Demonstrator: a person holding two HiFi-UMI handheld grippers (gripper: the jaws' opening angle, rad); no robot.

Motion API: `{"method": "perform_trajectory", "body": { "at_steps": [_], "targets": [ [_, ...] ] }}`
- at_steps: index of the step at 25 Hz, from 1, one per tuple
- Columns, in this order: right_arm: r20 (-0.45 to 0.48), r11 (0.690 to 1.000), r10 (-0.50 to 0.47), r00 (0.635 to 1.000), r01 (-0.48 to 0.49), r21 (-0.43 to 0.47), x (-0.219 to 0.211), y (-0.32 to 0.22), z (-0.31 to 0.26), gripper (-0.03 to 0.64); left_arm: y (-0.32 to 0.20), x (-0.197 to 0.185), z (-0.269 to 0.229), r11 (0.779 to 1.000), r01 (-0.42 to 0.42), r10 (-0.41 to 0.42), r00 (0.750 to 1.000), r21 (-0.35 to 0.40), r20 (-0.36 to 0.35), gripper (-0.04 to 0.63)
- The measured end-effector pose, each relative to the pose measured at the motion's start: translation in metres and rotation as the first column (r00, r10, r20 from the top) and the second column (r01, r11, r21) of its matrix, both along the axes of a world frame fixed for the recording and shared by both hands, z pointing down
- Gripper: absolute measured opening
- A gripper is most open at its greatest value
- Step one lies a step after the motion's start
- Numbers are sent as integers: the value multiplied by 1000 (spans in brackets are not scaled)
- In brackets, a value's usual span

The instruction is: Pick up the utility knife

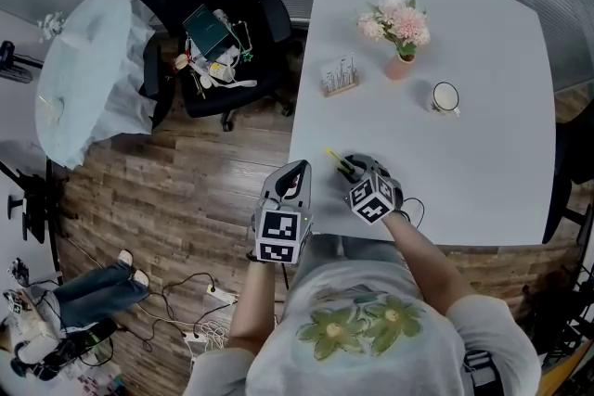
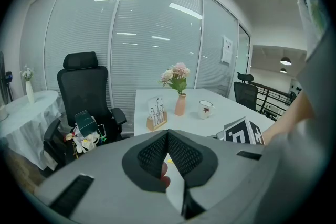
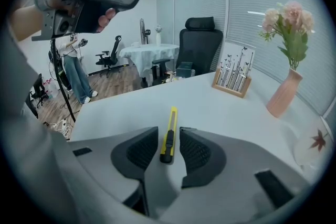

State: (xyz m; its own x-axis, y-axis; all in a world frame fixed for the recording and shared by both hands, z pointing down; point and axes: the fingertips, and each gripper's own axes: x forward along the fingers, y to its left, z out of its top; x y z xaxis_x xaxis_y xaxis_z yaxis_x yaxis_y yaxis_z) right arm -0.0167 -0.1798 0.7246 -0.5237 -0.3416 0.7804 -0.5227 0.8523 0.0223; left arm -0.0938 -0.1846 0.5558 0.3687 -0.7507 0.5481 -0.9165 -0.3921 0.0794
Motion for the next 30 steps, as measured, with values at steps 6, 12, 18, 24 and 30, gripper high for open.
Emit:
{"method": "perform_trajectory", "body": {
  "at_steps": [6,12,18,24,30],
  "targets": [
    [-15,1000,3,1000,-3,-12,3,4,7,135,5,1,2,1000,-2,2,1000,-7,2,15],
    [-21,1000,11,1000,-11,-4,3,2,7,118,8,1,1,1000,-6,6,1000,-6,4,15],
    [-48,1000,4,999,-3,17,6,3,7,74,10,3,0,1000,-8,8,1000,-11,-6,15],
    [-62,1000,-6,998,7,10,7,4,8,74,12,3,2,1000,-1,1,1000,-20,-11,15],
    [-58,1000,-23,998,23,-5,9,5,7,74,15,4,0,1000,-4,3,1000,-22,-13,15]
  ]
}}
